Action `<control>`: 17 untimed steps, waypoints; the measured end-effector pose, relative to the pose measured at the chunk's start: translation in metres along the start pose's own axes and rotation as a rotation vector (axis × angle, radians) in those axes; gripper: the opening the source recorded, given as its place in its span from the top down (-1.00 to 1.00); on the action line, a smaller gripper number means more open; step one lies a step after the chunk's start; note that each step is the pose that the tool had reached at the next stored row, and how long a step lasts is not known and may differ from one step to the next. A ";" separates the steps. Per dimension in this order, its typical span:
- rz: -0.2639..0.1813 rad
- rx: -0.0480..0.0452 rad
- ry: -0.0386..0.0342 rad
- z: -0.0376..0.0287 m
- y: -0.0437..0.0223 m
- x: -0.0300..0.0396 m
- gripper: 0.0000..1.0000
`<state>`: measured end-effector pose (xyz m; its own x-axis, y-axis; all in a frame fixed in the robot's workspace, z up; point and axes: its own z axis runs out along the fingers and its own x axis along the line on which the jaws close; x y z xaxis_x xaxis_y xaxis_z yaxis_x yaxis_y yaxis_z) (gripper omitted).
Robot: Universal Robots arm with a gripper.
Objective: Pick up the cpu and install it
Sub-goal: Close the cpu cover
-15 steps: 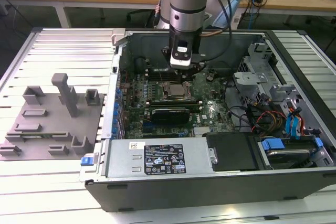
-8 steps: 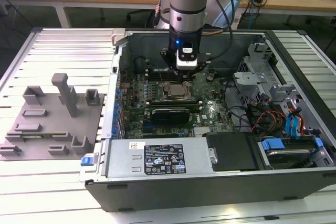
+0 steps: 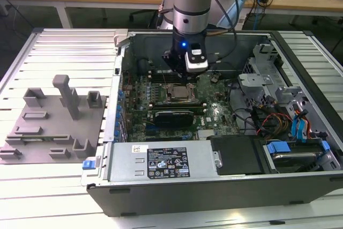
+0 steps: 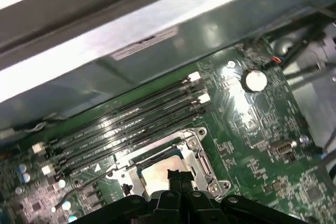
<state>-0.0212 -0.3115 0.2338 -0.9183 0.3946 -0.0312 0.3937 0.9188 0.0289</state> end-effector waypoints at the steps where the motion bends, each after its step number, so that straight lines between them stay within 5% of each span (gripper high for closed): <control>1: -0.029 -0.0005 0.0006 0.0001 0.0000 0.0000 0.79; 7: -0.157 0.0055 0.0010 0.0008 0.0000 0.0000 0.79; 10: -0.242 0.0326 -0.0057 0.0009 -0.0001 0.0003 0.79; 17: -0.346 0.0292 -0.0049 0.0025 -0.0026 0.0000 0.79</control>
<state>-0.0221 -0.3139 0.2313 -0.9975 0.0595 -0.0389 0.0601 0.9981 -0.0128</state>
